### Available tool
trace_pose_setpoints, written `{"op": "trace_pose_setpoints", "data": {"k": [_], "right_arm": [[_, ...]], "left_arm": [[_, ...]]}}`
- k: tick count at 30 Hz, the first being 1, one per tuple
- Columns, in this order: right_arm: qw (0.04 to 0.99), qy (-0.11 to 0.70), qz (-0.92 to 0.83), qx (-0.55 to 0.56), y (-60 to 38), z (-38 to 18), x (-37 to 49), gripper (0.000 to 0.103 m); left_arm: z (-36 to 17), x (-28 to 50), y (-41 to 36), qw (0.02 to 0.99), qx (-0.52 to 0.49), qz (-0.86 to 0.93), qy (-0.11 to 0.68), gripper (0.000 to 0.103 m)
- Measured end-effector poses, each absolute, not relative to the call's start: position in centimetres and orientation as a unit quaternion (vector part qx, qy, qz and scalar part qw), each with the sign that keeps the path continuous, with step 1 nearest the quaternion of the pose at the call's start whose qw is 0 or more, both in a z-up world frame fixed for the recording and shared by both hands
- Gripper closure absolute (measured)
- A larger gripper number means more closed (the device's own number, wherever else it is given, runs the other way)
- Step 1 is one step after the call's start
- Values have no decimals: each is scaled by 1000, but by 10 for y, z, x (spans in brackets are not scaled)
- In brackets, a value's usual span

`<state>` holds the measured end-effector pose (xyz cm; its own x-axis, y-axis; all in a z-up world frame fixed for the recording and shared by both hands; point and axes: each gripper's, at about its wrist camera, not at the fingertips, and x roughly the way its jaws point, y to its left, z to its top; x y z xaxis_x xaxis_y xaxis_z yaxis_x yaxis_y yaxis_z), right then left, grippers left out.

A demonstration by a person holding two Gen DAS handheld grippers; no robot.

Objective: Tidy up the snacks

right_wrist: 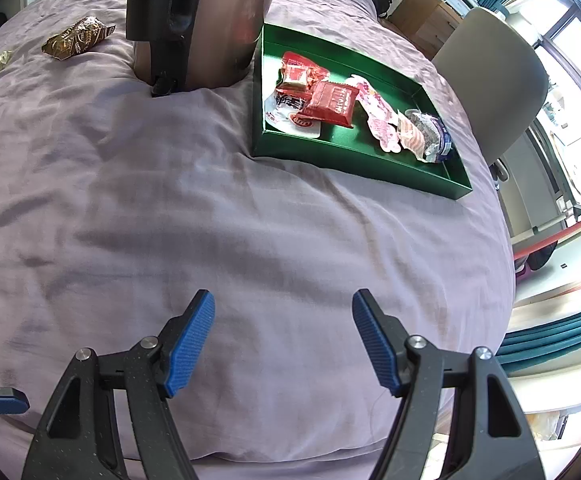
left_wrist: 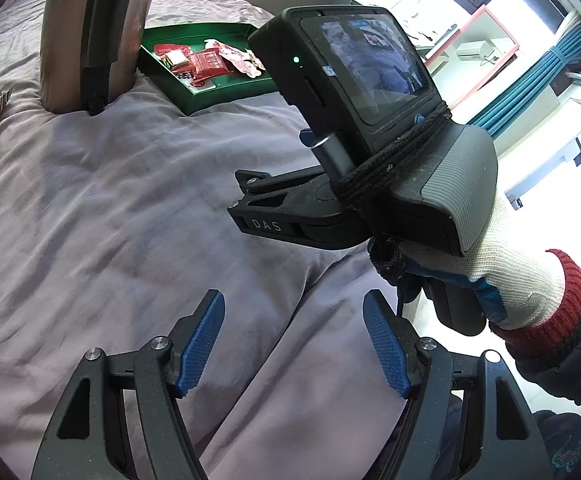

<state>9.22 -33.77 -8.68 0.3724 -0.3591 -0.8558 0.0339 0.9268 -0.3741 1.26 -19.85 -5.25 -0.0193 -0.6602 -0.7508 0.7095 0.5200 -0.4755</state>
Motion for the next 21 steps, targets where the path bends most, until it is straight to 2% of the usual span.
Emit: {"op": "trace_pose_setpoints", "data": {"k": [21], "right_arm": [[813, 549, -123, -149, -340, -88, 92, 0]], "left_arm": [[-49, 6, -202, 700, 41, -498, 510, 37]]}}
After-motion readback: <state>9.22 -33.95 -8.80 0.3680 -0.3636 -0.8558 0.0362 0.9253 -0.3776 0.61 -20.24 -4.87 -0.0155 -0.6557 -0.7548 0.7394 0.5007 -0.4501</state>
